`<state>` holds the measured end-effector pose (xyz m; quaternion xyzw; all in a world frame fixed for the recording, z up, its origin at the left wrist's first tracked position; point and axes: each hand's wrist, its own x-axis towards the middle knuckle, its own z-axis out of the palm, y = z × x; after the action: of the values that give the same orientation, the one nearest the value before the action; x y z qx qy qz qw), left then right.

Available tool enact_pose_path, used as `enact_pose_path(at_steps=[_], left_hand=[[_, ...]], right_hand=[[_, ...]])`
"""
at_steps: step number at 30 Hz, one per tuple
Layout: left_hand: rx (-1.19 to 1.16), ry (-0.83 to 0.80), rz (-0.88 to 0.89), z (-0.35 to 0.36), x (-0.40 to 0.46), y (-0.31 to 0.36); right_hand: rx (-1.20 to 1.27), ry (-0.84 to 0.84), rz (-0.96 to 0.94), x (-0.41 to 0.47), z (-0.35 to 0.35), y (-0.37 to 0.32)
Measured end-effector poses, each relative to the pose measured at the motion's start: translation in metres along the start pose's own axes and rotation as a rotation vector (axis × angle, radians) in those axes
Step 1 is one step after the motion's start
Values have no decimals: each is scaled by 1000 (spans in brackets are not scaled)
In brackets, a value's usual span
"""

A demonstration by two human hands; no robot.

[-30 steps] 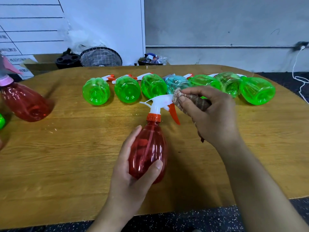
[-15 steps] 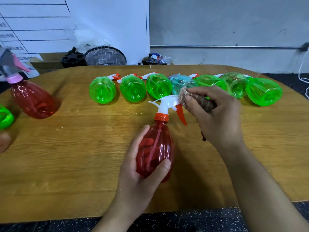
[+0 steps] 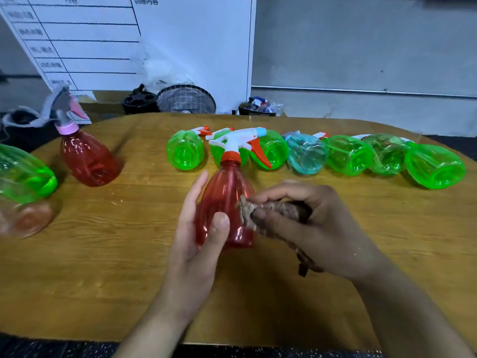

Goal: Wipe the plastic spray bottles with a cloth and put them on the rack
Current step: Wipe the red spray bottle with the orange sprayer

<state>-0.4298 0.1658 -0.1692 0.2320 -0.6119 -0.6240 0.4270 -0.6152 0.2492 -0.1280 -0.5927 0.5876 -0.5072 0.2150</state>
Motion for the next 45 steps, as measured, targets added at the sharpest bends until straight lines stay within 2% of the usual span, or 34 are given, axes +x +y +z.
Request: enact_pose_path(at_steps=[5, 10, 13, 17, 19, 23, 27, 32, 40, 45], left_hand=[[126, -139, 23, -7, -3, 0], [438, -123, 125, -13, 2, -7], [560, -52, 167, -13, 5, -5], [554, 98, 209, -16, 10, 1], [567, 146, 235, -20, 11, 2], [709, 182, 285, -21, 10, 4], [752, 131, 297, -18, 7, 6], [745, 135, 293, -15, 7, 6], [744, 176, 303, -22, 6, 8], [690, 239, 279, -28, 12, 11]], right_hand=[[173, 202, 60, 1, 6, 1], [166, 326, 101, 2, 13, 5], [77, 358, 63, 0, 19, 5], [-38, 348, -192, -4, 21, -7], [-160, 334, -254, -5, 23, -10], [-351, 442, -225, -6, 32, -12], [-394, 500, -242, -4, 40, -18], [-380, 467, -276, -1, 54, -24], [-376, 268, -356, -7, 72, -28], [-377, 174, -321, -6, 57, -21]])
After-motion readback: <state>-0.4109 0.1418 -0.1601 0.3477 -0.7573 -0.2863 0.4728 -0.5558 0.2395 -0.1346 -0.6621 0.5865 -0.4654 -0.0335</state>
